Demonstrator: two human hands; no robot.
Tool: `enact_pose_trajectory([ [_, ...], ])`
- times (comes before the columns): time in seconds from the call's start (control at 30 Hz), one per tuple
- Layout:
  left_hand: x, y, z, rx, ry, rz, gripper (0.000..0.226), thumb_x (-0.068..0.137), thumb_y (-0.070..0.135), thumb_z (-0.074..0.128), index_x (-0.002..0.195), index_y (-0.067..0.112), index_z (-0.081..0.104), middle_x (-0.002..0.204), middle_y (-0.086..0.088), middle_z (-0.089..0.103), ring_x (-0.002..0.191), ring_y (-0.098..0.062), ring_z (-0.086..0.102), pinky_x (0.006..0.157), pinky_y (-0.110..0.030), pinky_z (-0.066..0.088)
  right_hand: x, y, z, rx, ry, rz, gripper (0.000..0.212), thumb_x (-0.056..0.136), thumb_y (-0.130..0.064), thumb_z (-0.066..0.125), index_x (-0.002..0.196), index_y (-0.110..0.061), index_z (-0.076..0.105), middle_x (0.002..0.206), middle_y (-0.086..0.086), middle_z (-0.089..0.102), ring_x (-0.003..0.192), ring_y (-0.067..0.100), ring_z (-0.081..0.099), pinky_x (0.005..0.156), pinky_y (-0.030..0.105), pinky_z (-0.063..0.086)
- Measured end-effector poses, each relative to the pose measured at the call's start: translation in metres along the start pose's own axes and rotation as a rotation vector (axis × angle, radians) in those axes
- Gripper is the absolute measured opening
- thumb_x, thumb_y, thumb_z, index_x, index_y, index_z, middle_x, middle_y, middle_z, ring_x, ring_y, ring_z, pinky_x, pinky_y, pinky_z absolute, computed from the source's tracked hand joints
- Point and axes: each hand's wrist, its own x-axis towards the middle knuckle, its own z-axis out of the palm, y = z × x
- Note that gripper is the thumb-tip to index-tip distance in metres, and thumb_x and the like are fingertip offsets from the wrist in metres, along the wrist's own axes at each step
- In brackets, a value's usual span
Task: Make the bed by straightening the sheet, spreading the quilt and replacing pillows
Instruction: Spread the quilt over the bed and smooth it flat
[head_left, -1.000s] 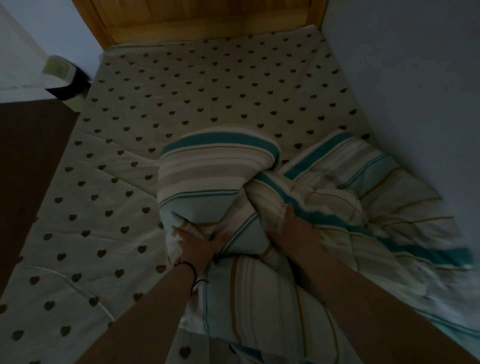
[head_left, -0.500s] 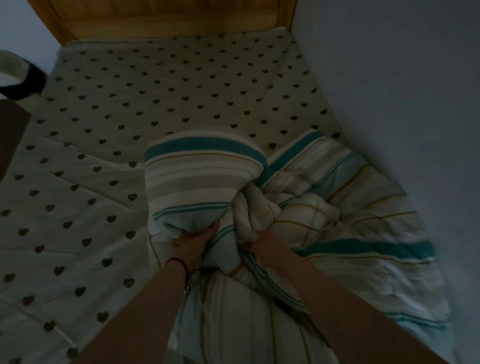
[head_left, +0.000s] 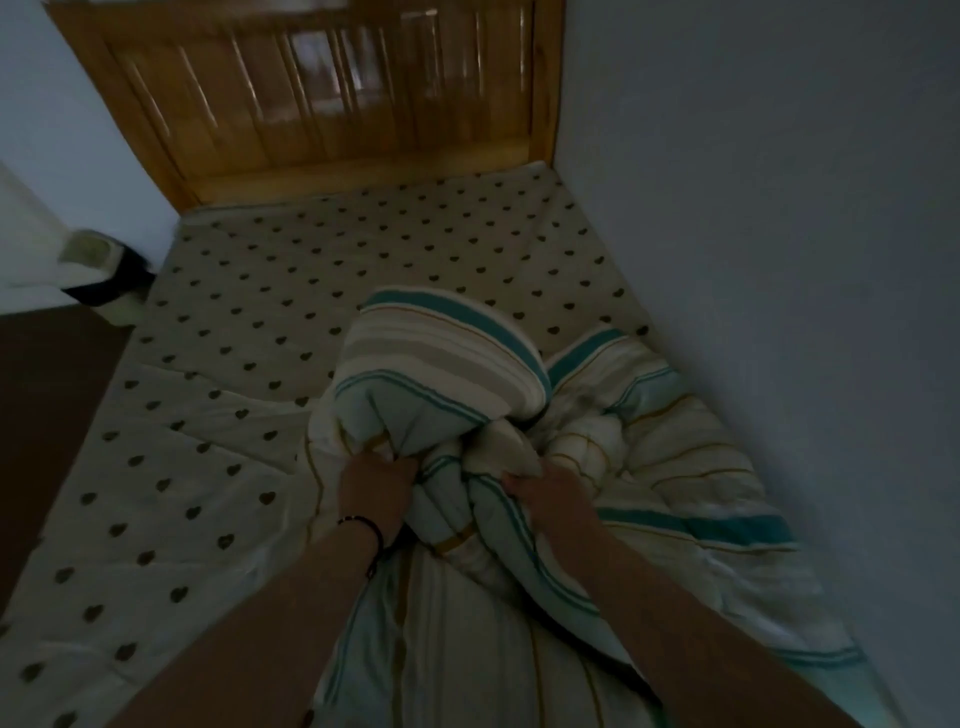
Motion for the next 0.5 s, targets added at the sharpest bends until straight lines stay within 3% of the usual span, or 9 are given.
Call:
enact_pose_trajectory([
  [0.1, -0.010, 0.060, -0.037, -0.053, 0.099, 0.127, 0.034, 0.086, 0.025, 0.065, 0.061, 0.010, 0.048, 0.064, -0.006, 0.055, 0.060, -0.018, 0.050, 0.055, -0.028, 0.038, -0.021, -0.042, 0.000, 0.112, 0.032, -0.058, 0.031, 0.089, -0.022, 0.073, 0.115, -0.006, 0.066, 0.101, 0.009, 0.070, 0.094, 0.027, 0.066, 0.074, 0.029, 0.054],
  [0.23, -0.017, 0.149, -0.090, -0.065, 0.203, 0.298, 0.026, 0.085, 0.025, 0.063, 0.068, 0.007, 0.054, 0.066, -0.005, 0.056, 0.064, -0.021, 0.051, 0.055, -0.029, 0.040, -0.051, -0.112, -0.015, 0.230, 0.066, -0.166, 0.043, 0.089, -0.023, 0.073, 0.126, -0.009, 0.058, 0.116, 0.009, 0.067, 0.102, 0.026, 0.064, 0.095, 0.037, 0.051],
  [0.37, -0.003, 0.227, -0.131, -0.022, 0.348, 0.511, 0.013, 0.087, 0.025, 0.057, 0.087, 0.011, 0.056, 0.081, -0.007, 0.056, 0.077, -0.029, 0.054, 0.070, -0.039, 0.046, -0.073, -0.161, -0.046, 0.378, 0.135, -0.275, 0.029, 0.087, -0.016, 0.072, 0.115, -0.006, 0.068, 0.103, 0.012, 0.073, 0.095, 0.028, 0.069, 0.080, 0.032, 0.056],
  [0.43, 0.016, 0.256, -0.146, 0.007, 0.426, 0.566, 0.030, 0.085, 0.031, 0.052, 0.106, 0.010, 0.056, 0.100, -0.017, 0.061, 0.094, -0.037, 0.057, 0.081, -0.047, 0.047, -0.081, -0.176, -0.062, 0.461, 0.193, -0.338, 0.017, 0.088, -0.010, 0.069, 0.105, -0.008, 0.071, 0.097, 0.012, 0.074, 0.089, 0.027, 0.070, 0.077, 0.033, 0.057],
  [0.5, 0.035, 0.282, -0.149, 0.093, 0.502, 0.553, 0.057, 0.085, 0.035, 0.051, 0.136, 0.009, 0.045, 0.129, -0.021, 0.054, 0.116, -0.041, 0.051, 0.097, -0.052, 0.042, -0.078, -0.185, -0.079, 0.507, 0.283, -0.401, 0.012, 0.088, -0.008, 0.066, 0.096, -0.015, 0.072, 0.091, 0.009, 0.075, 0.085, 0.024, 0.070, 0.078, 0.034, 0.057],
])
